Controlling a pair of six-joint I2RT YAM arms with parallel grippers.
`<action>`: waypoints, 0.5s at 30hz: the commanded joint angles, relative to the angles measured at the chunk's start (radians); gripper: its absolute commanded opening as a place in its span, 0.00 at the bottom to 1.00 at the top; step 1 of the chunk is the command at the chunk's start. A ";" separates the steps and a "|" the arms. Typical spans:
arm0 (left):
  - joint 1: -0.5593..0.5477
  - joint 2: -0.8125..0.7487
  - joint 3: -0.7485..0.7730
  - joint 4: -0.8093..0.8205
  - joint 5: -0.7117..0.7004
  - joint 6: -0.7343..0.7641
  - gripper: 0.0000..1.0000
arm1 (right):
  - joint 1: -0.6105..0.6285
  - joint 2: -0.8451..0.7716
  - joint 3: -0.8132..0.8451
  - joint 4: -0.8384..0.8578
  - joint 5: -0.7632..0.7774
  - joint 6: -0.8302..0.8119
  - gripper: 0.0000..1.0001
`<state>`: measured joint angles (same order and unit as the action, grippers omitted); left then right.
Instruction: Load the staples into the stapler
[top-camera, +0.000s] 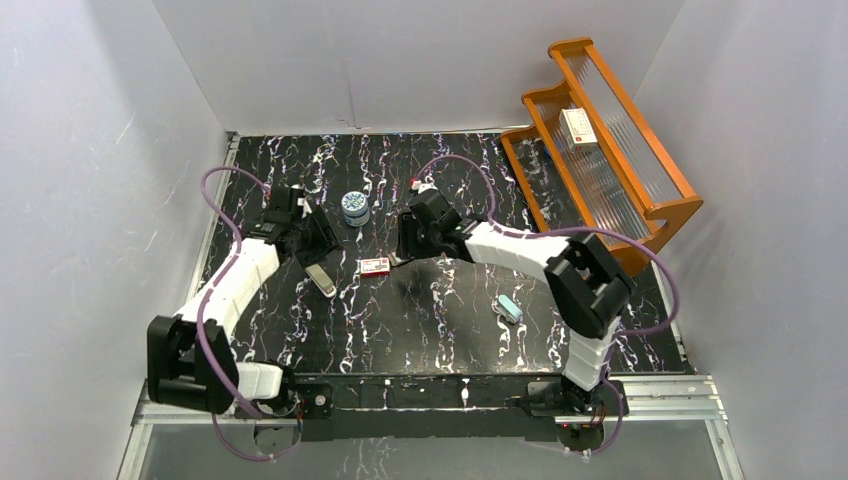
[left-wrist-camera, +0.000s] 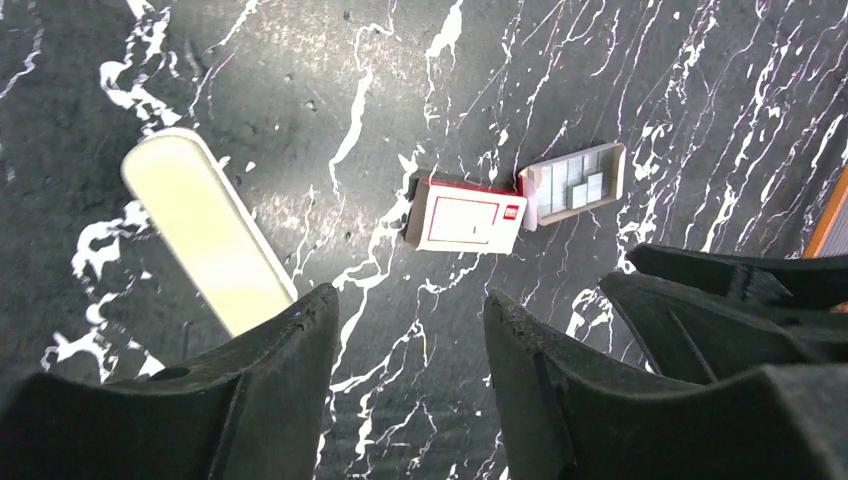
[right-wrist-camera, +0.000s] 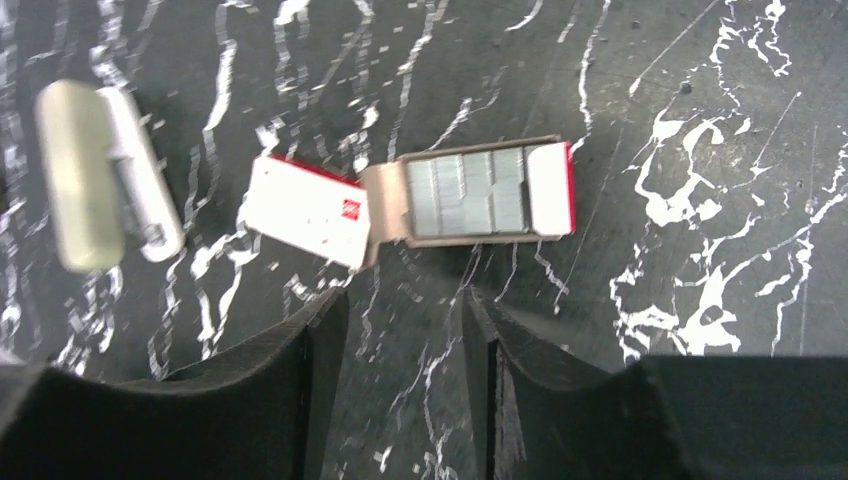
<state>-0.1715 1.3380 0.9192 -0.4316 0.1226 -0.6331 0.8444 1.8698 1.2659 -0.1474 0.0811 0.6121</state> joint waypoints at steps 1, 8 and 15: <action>0.006 -0.106 0.024 -0.125 -0.079 0.017 0.55 | 0.007 -0.145 -0.048 0.003 -0.075 -0.109 0.57; 0.007 -0.266 -0.013 -0.193 -0.261 -0.067 0.66 | 0.115 -0.153 -0.024 -0.008 -0.063 -0.259 0.74; 0.007 -0.377 -0.003 -0.279 -0.444 -0.155 0.72 | 0.232 -0.001 0.164 -0.050 -0.040 -0.240 0.75</action>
<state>-0.1711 1.0172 0.9096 -0.6144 -0.1394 -0.7124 1.0332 1.8076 1.3186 -0.1967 0.0330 0.3882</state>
